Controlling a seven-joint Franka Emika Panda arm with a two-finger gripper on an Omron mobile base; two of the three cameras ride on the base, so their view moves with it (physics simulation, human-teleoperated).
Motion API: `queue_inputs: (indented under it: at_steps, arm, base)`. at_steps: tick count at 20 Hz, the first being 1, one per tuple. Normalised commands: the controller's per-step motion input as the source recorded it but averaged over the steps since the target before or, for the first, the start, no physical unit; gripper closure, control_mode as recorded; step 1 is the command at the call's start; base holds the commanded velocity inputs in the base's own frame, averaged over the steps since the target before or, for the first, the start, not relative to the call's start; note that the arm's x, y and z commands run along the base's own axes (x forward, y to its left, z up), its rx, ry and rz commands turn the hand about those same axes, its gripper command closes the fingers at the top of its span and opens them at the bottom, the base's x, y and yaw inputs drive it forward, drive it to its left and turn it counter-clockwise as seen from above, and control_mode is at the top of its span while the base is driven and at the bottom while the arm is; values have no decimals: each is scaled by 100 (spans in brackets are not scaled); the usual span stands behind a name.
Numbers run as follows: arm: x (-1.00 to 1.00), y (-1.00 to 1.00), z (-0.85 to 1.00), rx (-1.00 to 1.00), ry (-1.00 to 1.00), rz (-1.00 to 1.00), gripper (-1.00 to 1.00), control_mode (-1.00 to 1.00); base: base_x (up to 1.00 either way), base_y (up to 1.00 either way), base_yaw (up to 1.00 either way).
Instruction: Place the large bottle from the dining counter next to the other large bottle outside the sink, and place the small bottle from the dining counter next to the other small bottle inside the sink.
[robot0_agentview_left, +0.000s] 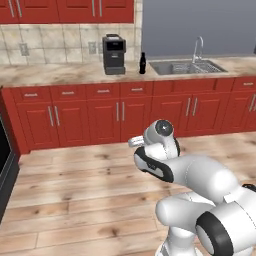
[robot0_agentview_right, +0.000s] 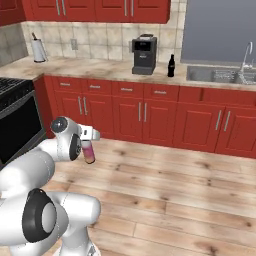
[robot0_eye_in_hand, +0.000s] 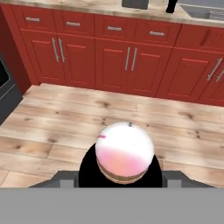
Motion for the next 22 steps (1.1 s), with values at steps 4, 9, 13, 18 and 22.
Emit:
queue_inputs:
  at_steps: [4, 9, 13, 18, 22]
  arm:
    - [0, 0, 0, 0, 0, 0, 100, 100]
    - [0, 0, 0, 0, 0, 0, 100, 100]
    - [0, 0, 0, 0, 0, 0, 100, 100]
    - [0, 0, 0, 0, 0, 0, 100, 100]
    - [0, 0, 0, 0, 0, 0, 100, 100]
  base:
    - [81, -1, 0]
    - [75, -11, 0]
    - [69, -27, 0]
    - [66, -38, 0]
    - [55, -44, 0]
